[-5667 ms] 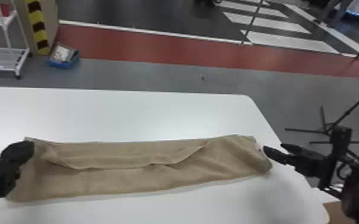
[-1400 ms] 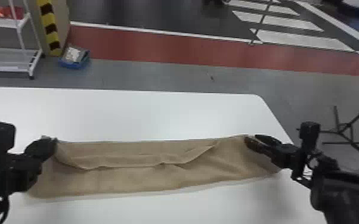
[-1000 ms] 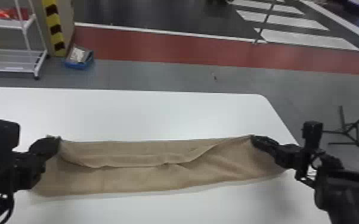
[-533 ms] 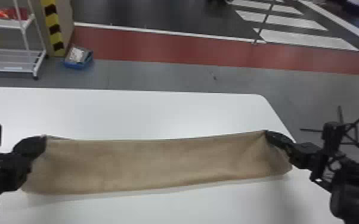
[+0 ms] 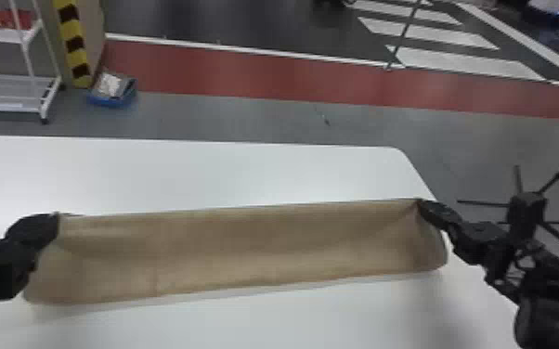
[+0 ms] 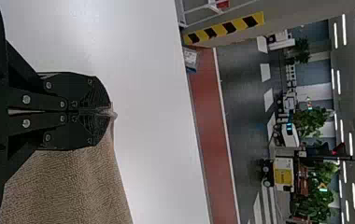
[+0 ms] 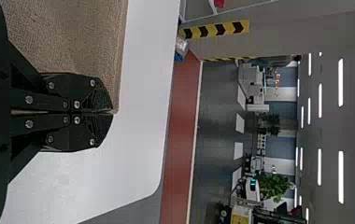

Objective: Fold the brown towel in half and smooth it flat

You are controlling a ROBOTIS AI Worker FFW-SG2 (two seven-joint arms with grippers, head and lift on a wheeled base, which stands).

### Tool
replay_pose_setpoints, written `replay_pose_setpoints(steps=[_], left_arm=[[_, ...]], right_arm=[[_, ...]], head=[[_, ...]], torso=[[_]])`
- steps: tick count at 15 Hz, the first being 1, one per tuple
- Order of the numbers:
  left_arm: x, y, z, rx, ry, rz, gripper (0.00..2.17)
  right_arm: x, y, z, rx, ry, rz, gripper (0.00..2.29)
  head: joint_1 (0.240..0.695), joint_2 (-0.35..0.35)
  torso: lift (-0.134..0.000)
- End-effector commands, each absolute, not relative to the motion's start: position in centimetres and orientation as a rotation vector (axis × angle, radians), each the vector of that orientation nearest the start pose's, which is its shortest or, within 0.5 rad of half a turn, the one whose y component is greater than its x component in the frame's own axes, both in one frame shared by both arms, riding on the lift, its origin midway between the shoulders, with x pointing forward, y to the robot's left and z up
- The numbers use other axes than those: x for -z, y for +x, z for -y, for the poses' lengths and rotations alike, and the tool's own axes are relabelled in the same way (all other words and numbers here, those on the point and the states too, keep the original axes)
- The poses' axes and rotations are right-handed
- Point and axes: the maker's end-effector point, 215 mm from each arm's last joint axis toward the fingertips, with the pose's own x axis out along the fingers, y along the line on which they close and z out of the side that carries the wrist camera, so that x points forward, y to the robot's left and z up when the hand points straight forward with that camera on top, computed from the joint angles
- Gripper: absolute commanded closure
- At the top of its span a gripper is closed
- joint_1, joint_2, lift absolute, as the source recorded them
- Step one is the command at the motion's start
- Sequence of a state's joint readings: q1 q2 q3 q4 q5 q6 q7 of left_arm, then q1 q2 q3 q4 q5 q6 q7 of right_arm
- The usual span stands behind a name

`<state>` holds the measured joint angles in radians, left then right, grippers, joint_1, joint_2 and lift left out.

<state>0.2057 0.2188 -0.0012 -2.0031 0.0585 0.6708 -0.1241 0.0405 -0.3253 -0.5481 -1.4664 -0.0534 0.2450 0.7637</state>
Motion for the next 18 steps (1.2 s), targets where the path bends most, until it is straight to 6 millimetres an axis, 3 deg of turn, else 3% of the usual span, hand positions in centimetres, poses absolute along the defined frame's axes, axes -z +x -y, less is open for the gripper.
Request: replay_pose_setpoints(steps=[1, 7, 13, 18], left_arm=[[42.4, 51.2, -24.9, 0.155, 0.146, -0.471, 1.43], [44.1, 53.4, -24.7, 0.130, 0.185, -0.452, 1.43], [44.7, 53.8, -25.1, 0.122, 0.186, -0.452, 1.43], [45.4, 53.7, -25.4, 0.115, 0.189, -0.465, 1.42]], right_arm=[[40.3, 51.2, 49.5, -0.188, -0.074, -0.335, 1.30], [43.2, 52.9, 48.1, -0.186, -0.120, -0.396, 1.30], [42.6, 53.1, 49.3, -0.164, -0.124, -0.379, 1.30], [44.1, 52.8, 49.5, -0.166, -0.138, -0.416, 1.22]], head=[[0.695, -0.266], [0.695, -0.250], [0.695, -0.238], [0.695, -0.248]], torso=[[-0.116], [-0.116], [-0.116], [-0.116]])
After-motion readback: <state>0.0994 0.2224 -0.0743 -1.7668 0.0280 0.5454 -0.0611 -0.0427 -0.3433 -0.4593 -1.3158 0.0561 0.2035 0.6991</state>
